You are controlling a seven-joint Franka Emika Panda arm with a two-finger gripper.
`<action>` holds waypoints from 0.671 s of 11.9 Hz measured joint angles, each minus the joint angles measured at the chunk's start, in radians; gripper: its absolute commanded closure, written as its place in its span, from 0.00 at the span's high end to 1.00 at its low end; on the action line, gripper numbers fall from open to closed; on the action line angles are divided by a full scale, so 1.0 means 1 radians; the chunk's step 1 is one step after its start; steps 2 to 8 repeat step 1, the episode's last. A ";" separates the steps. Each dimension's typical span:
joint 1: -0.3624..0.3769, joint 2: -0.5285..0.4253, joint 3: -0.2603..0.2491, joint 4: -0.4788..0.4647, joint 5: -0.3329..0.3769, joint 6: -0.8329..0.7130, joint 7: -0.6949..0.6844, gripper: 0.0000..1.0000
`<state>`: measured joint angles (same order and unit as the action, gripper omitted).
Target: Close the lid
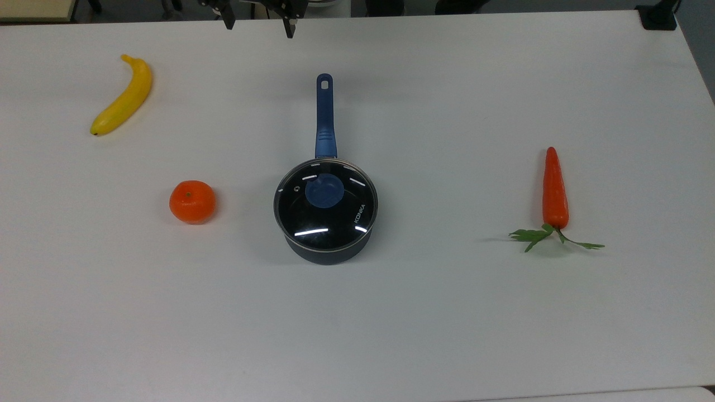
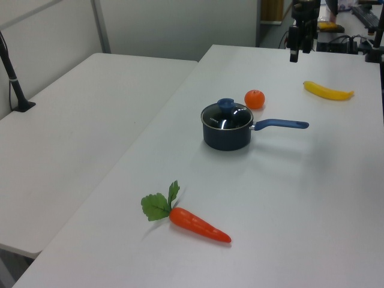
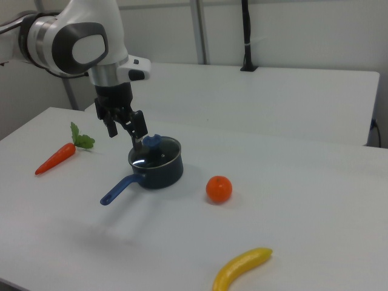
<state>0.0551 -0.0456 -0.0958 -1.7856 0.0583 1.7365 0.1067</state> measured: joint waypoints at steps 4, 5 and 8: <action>0.000 0.000 -0.001 0.003 -0.004 0.000 0.000 1.00; 0.000 0.000 -0.001 0.003 -0.004 0.000 0.000 1.00; 0.000 0.000 -0.001 0.003 -0.004 0.000 0.000 1.00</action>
